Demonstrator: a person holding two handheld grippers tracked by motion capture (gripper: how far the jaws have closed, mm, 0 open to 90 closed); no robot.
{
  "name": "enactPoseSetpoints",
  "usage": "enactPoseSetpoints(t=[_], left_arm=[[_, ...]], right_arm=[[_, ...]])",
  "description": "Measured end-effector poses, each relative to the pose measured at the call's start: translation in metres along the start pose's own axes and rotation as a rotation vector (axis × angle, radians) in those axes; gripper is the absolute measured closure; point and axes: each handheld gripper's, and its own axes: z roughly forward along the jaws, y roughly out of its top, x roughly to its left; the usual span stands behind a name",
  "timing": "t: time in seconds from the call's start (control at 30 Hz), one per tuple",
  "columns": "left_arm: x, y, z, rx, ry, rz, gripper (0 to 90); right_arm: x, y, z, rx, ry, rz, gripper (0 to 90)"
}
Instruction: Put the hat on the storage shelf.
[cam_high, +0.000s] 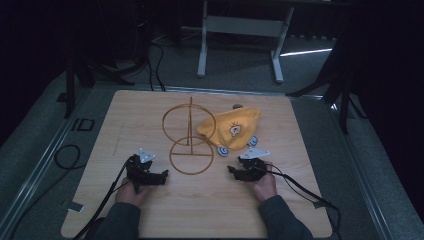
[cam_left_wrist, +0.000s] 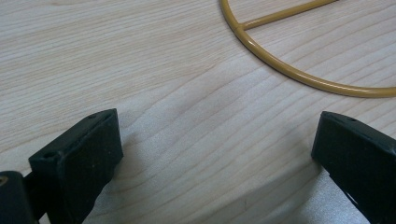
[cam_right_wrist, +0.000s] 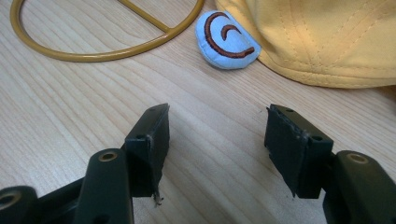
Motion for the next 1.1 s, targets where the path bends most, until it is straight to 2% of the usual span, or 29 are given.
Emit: enactPoseSetpoints(t=[0.47,0.6,0.7,0.8,0.9,0.97,1.03,1.1], left_arm=[[0.0,0.0,0.0,0.0,0.0,0.0,1.9],[0.0,0.0,0.0,0.0,0.0,0.0,1.9],[0.0,0.0,0.0,0.0,0.0,0.0,1.9],[0.0,0.0,0.0,-0.002,0.0,-0.002,1.9],[0.0,0.0,0.0,-0.001,-0.001,-0.003,1.9],[0.0,0.0,0.0,-0.002,0.0,-0.003,1.9],[0.0,0.0,0.0,-0.002,0.0,-0.003,1.9],[0.0,0.0,0.0,-0.001,-0.001,-0.003,1.9]], right_arm=[[0.001,0.0,0.0,0.0,-0.008,0.009,39.7],[0.001,0.002,0.0,0.015,-0.008,0.009,40.5],[-0.001,0.008,0.0,0.059,0.016,-0.016,46.5],[-0.003,0.016,-0.001,0.11,0.071,-0.016,51.6],[0.002,0.023,0.0,0.134,0.078,-0.091,57.7],[0.004,0.029,0.0,0.126,0.071,-0.131,60.5],[0.007,0.035,0.001,0.119,0.064,-0.164,61.8],[0.008,0.041,0.003,0.114,0.056,-0.177,61.6]])
